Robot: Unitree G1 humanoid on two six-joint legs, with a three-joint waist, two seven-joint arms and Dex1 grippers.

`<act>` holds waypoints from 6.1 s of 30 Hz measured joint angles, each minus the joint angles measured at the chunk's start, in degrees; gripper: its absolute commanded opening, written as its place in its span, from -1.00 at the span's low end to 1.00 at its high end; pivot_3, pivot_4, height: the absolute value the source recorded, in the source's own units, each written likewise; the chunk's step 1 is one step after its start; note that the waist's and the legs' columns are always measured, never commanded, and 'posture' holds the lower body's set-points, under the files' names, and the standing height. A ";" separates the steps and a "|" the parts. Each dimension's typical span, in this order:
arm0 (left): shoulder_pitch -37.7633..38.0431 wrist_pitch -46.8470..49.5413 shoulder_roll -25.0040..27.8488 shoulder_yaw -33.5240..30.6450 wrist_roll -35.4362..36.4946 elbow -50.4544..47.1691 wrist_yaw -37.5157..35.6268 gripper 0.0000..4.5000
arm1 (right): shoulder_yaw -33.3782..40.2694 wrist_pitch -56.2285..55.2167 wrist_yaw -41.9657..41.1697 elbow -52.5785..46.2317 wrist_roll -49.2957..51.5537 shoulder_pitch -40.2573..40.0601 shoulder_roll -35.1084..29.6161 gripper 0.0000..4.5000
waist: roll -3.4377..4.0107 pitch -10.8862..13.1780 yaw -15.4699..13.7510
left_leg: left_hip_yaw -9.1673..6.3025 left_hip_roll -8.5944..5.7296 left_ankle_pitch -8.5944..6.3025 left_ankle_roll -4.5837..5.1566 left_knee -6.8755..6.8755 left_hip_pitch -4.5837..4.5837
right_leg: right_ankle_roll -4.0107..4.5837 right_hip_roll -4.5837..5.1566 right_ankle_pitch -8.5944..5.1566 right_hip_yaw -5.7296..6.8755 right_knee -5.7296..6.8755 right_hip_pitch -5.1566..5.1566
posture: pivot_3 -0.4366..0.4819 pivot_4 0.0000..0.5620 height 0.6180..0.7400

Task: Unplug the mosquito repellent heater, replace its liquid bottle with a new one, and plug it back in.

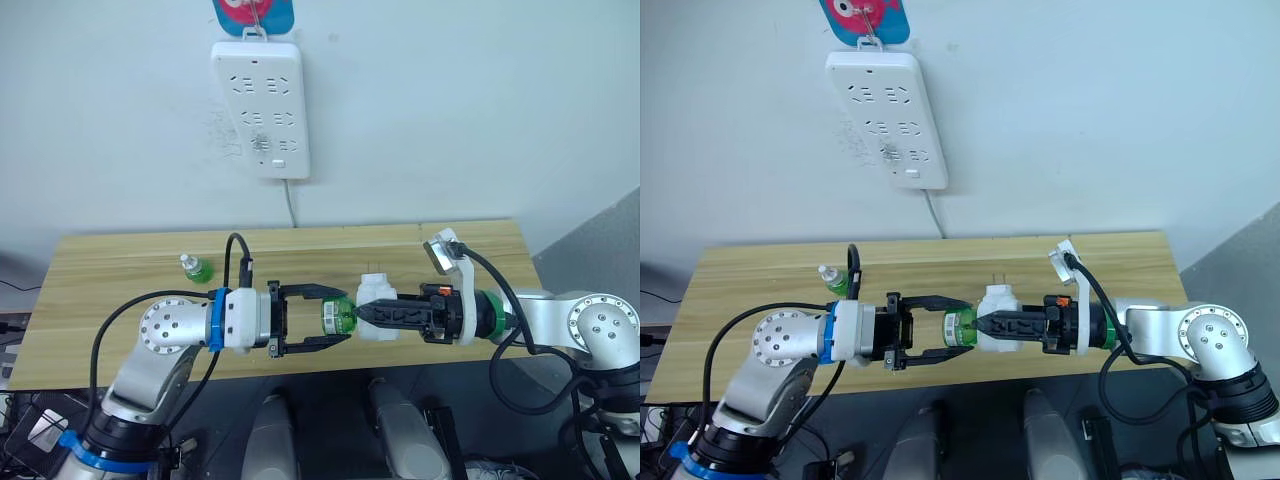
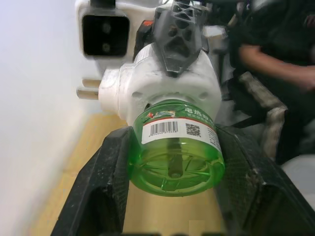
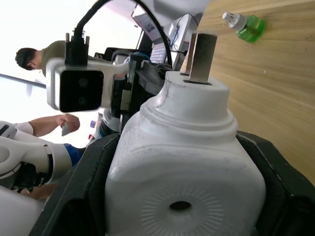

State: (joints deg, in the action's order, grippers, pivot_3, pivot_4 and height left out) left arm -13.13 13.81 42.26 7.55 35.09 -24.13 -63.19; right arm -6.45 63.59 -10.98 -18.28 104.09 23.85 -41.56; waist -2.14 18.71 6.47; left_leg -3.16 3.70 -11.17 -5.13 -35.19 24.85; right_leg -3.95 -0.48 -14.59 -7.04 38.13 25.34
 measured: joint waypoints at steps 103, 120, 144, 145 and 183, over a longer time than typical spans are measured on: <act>7.18 -26.02 -7.62 -1.86 -12.51 4.95 -2.93 0.00 | -0.91 -0.43 -1.42 -1.90 -1.51 -0.19 -0.64 0.38 | 0.07 0.09 -1.30 | 0.14 0.00 -0.01 0.01 0.00 0.02 | -0.01 -0.04 0.01 -0.16 -0.10 0.02 | -0.43 0.24 1.00; -12.35 46.34 9.02 -2.48 33.64 3.70 7.55 0.00 | -1.49 -0.69 -3.38 -2.77 -1.60 0.16 -0.19 0.38 | 0.03 0.15 -0.68 | 0.00 0.03 -0.02 0.02 0.04 0.02 | -0.02 -0.08 -0.01 -0.03 -0.06 0.04 | -0.41 0.25 1.00; 3.44 1.47 4.72 -0.48 -6.19 4.86 -2.40 1.00 | -1.36 0.13 -2.63 -2.59 -3.21 -0.36 -1.12 0.38 | 0.04 0.15 -1.24 | 0.13 0.01 -0.01 0.01 0.09 0.01 | 0.00 -0.05 -0.01 -0.15 -0.16 0.06 | -0.41 0.26 1.00; 4.23 -2.87 2.91 -0.90 -8.14 5.77 -2.21 1.00 | -1.36 0.14 -2.63 -2.59 -3.22 -0.38 -1.11 0.38 | 0.04 0.15 -1.32 | 0.14 0.01 -0.01 0.01 0.09 0.01 | 0.00 -0.03 -0.01 -0.15 -0.16 0.06 | -0.41 0.25 1.00; -3.40 20.93 9.44 0.83 17.99 -3.82 6.53 -0.01 | -0.93 0.13 -2.73 -2.60 -2.51 0.21 -0.62 0.38 | 0.02 0.17 -1.20 | 0.04 0.00 -0.02 0.02 0.01 0.02 | -0.03 -0.05 0.00 -0.10 -0.09 0.01 | -0.38 0.25 1.00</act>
State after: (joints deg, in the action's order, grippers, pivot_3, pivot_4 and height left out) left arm -16.54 34.74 51.70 8.38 53.08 -27.95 -56.66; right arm -7.38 63.73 -13.70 -20.88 101.58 24.07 -42.18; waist -2.12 18.88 5.28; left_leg -3.12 3.70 -11.18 -5.11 -35.18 24.87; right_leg -3.98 -0.52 -14.60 -7.14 38.05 25.35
